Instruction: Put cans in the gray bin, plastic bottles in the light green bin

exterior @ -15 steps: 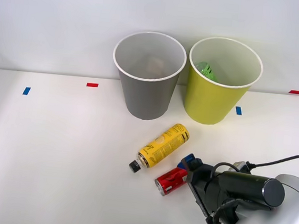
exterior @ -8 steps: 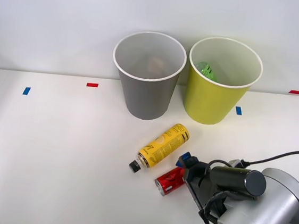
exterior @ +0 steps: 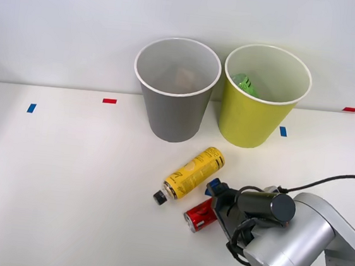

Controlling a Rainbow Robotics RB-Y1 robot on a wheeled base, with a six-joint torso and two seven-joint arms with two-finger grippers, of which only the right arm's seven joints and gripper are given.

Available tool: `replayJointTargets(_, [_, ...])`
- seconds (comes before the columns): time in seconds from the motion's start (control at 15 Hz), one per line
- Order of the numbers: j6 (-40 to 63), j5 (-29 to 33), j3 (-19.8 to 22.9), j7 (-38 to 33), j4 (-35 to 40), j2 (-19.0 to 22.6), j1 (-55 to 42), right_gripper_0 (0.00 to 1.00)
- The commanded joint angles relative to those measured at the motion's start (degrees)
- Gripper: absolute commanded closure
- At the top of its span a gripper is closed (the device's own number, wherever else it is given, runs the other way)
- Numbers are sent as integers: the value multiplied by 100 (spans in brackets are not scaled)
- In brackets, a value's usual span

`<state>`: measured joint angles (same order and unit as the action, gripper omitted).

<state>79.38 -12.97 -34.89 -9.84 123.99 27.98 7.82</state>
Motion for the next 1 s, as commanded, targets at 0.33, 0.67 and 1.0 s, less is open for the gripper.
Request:
replayJointTargets(0.33, [-37,488,-352,237,-24,67,17,93])
replayJointTargets(0.67, [-28,761,-405,439,-16,41,9,100])
replayJointTargets(1.0, [-37,919,-168,2522,714,208,-185,100])
